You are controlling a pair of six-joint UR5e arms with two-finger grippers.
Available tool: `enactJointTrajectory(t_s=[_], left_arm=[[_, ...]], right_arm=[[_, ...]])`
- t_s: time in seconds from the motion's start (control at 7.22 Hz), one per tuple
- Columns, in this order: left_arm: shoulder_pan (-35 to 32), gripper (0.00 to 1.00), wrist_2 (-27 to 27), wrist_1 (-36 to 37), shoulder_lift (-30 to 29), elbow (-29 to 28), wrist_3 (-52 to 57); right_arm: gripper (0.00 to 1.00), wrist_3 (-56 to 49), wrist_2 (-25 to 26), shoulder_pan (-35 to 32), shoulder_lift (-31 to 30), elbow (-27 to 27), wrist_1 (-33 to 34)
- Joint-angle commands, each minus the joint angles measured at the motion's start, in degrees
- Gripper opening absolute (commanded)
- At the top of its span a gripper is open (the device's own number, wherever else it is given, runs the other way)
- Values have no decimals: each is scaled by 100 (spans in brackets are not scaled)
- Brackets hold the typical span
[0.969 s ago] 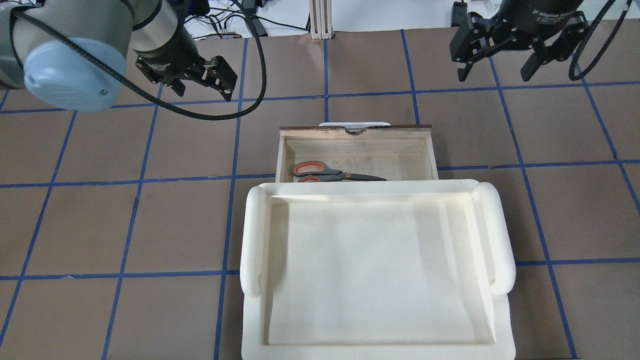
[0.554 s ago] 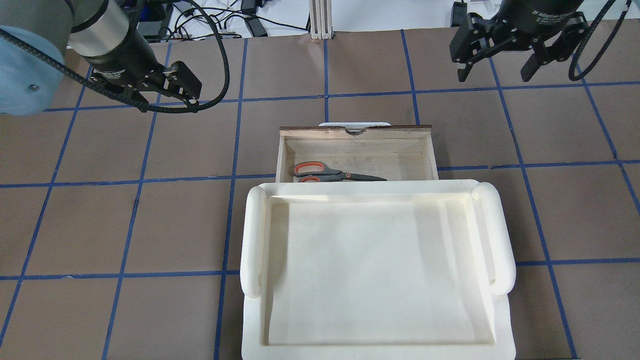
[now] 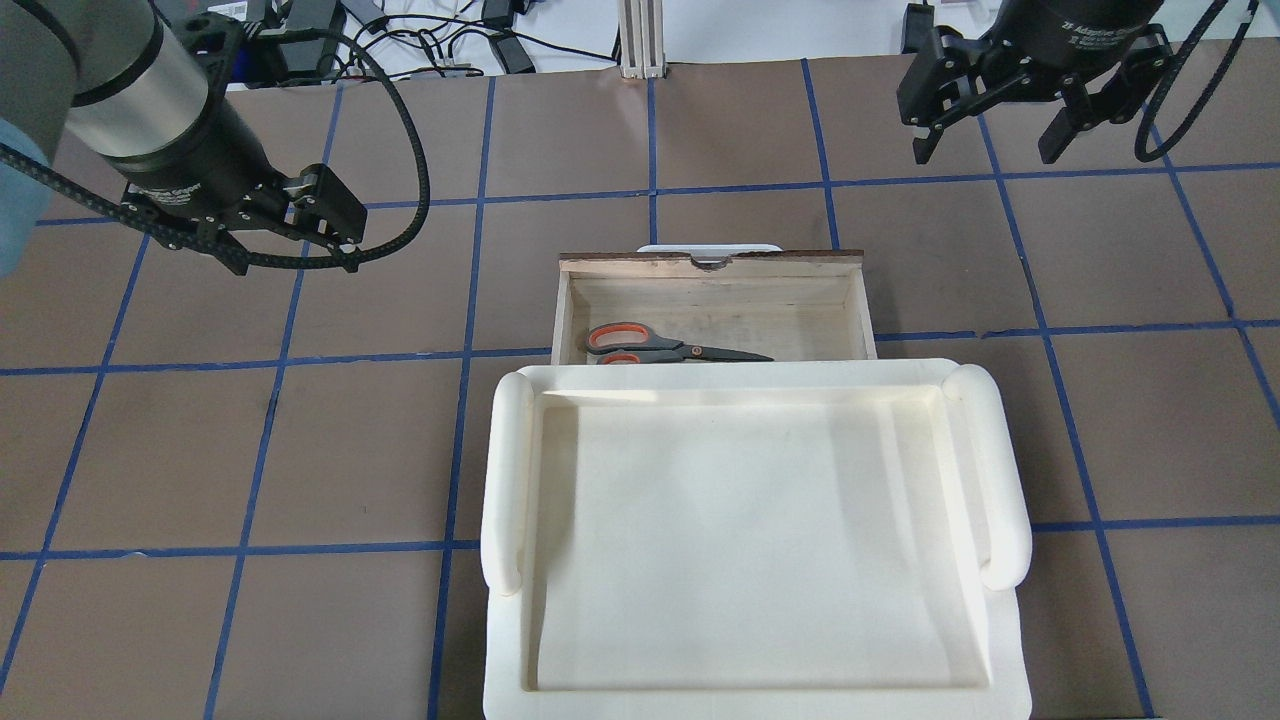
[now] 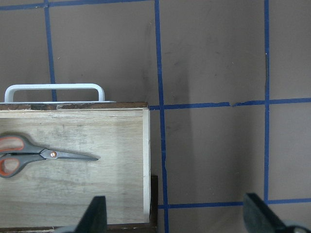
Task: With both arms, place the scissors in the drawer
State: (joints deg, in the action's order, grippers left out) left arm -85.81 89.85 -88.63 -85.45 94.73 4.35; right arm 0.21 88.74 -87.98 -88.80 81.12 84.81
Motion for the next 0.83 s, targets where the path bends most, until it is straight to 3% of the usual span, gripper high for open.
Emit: enactJointTrajectory(t_s=[0.0, 0.69], left_arm=[[-59, 100, 68, -6, 134, 159, -286], [-41, 100, 50, 47, 90, 160, -224]], right_arm=[[100, -21, 3, 0, 3, 0, 1], [100, -65, -32, 0, 3, 0, 1]])
